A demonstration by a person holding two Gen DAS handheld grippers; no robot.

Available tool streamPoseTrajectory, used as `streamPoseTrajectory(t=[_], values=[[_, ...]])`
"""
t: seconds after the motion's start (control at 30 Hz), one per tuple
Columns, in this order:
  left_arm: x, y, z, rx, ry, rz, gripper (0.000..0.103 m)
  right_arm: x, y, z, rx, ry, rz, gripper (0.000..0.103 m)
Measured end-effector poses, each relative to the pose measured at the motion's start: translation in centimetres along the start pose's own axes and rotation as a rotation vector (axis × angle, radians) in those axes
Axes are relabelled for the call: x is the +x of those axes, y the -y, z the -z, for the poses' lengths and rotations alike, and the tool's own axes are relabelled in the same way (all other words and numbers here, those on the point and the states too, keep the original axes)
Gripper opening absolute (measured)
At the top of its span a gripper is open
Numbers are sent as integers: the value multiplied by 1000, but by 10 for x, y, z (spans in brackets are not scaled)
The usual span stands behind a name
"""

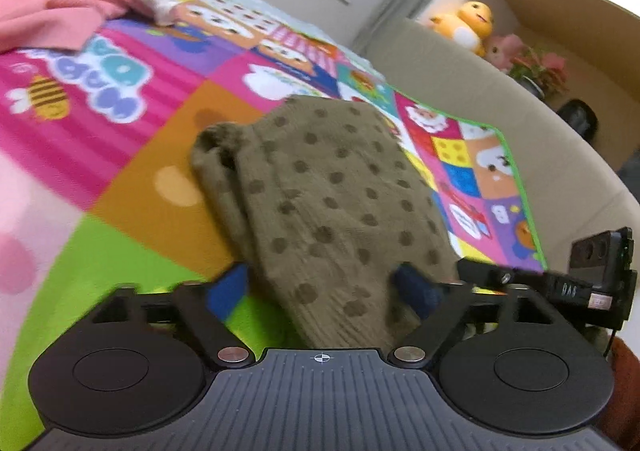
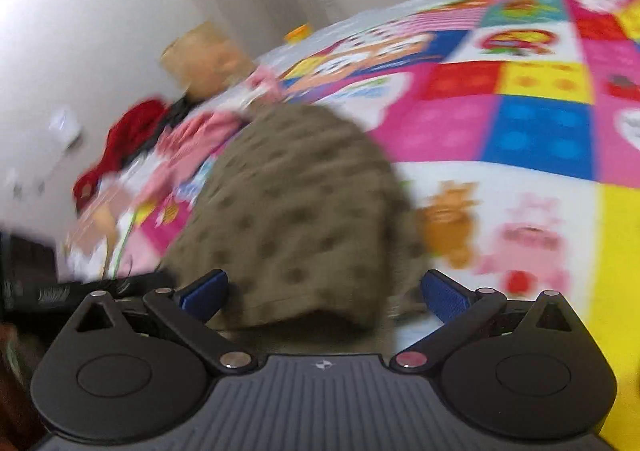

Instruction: Fold clothes

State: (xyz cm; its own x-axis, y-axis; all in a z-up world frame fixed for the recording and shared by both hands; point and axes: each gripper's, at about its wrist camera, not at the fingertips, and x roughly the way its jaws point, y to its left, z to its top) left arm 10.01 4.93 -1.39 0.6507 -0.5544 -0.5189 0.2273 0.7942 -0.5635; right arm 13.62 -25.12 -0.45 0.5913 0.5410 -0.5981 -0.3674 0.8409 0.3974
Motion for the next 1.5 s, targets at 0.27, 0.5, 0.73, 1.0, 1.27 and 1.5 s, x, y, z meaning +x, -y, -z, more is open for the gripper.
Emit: streamPoseTrajectory(t=[0.27, 0.5, 0.73, 1.0, 1.27, 1.5], values=[[23, -29, -40, 75, 60, -52, 59, 58, -38, -24, -171, -4, 19, 86], [40, -60, -86, 136, 109, -131, 68, 122, -57, -62, -221, 54, 65, 87], [32, -73, -116, 202, 148, -184, 69, 131, -60, -81, -256, 74, 61, 98], [7, -42, -152, 308, 290, 30, 96, 96, -56, -137, -333, 263, 151, 103], [86, -84, -151, 194, 160, -41, 89, 205, -50, -170, -401, 92, 237, 103], [86, -86, -145, 218, 185, -32, 92, 181, -33, -160, -288, 125, 178, 103]])
